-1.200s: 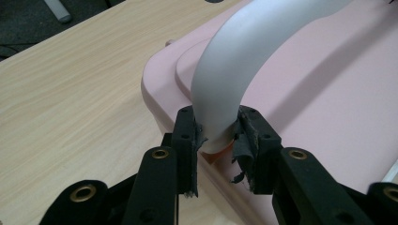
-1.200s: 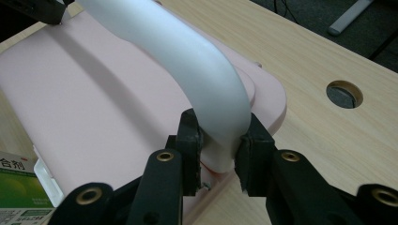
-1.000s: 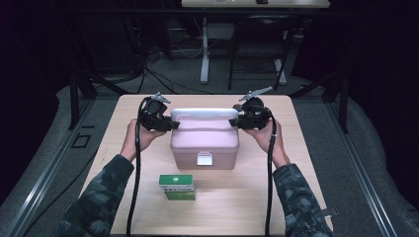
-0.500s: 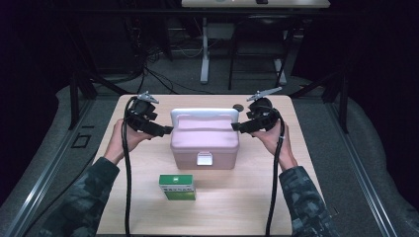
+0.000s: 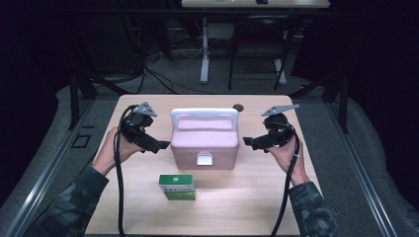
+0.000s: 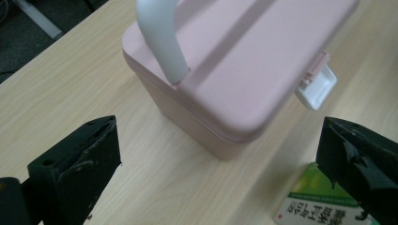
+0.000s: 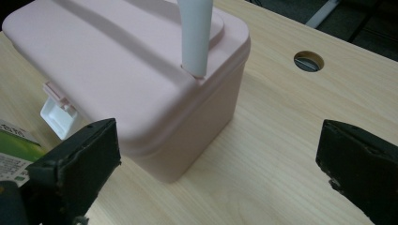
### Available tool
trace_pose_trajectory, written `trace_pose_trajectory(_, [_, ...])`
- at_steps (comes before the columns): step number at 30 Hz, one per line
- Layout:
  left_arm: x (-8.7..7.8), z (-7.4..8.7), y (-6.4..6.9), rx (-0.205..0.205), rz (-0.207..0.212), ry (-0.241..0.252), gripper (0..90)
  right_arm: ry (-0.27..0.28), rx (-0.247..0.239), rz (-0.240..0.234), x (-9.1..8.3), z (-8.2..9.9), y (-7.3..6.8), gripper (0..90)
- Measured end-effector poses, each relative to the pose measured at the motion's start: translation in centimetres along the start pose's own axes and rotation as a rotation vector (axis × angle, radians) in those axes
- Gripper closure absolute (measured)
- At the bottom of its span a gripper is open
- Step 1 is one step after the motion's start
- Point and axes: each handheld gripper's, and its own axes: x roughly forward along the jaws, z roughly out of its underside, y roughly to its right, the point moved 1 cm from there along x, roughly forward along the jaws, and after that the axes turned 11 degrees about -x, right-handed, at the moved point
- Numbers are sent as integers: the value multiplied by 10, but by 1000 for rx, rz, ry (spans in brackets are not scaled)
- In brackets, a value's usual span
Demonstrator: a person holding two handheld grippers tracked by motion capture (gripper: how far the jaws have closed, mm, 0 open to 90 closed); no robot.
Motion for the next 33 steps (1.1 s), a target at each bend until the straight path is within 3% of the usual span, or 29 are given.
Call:
trace_pose_trajectory(9, [-7,12,15,78,30,-36,2,22,35,21,-8,46,-8,0])
trace_pose_trajectory(13, [-6,15,21,101,45,-43,2,26,60,25,-2,72,-12,0])
trace_pose_trajectory(17, [-5,20,33,148,65,-71,2,28,92,33,7,101,-15,0])
trace_pose_trajectory(18, [-5,20,33,148,65,-71,2,28,92,33,7,101,-15,0])
trace_pose_trajectory(19, [-5,22,37,168,72,-82,2,19,99,32,14,116,-17,0])
trace_pose_trajectory(20, [-5,22,37,168,72,-82,2,19,99,32,14,116,-17,0])
trace_pose_trajectory(21, [-5,24,41,182,87,-88,2,9,104,41,20,130,-20,0])
trace_pose_trajectory(23, [-4,25,45,198,101,-104,2,2,100,52,26,141,-21,0])
trace_pose_trajectory(27, [-3,26,52,234,113,-127,2,-1,109,71,33,154,-23,0])
trace_pose_trajectory(33, [3,26,71,309,134,-199,2,19,120,70,36,167,-21,0])
